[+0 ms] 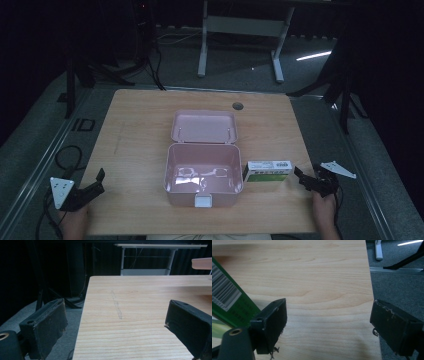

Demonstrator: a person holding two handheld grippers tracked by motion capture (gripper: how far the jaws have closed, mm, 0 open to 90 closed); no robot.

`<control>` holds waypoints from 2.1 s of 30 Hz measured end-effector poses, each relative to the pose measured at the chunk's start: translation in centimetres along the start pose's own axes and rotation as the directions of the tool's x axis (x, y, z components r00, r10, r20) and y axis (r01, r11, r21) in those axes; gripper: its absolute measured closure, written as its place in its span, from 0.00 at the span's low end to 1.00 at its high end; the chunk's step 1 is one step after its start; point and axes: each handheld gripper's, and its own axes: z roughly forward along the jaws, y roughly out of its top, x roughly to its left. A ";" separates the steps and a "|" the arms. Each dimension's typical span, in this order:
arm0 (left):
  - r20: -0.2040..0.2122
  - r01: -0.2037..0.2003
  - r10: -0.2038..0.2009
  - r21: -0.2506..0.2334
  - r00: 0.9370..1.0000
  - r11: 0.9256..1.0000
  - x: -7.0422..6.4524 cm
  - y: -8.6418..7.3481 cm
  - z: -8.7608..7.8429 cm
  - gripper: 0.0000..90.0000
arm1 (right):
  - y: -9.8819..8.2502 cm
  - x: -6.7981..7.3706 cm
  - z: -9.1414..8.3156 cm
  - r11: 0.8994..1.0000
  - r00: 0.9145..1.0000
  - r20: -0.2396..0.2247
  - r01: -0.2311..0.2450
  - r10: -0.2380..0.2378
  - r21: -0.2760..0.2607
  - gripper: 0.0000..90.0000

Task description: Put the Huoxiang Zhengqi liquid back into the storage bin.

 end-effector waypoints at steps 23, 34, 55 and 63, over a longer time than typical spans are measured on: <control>0.013 0.012 -0.012 -0.004 1.000 1.000 0.2 0.0 0.0 0.04 | 0.5 0.3 0.8 0.942 0.964 -0.204 0.221 -0.171 0.251 0.14; 0.020 0.013 -0.013 -0.004 1.000 1.000 0.3 0.0 -0.1 0.04 | 0.8 0.9 -0.2 0.895 0.926 -0.291 0.329 -0.243 0.302 0.13; 0.028 0.012 -0.012 -0.002 1.000 1.000 0.2 0.0 -0.1 0.04 | 2.3 3.9 -1.4 0.642 0.762 -0.521 0.626 -0.384 0.443 0.15; 0.027 0.007 -0.007 0.001 1.000 1.000 0.2 0.0 -0.1 0.04 | 3.1 5.6 -1.2 0.545 0.713 -0.585 0.689 -0.387 0.479 0.14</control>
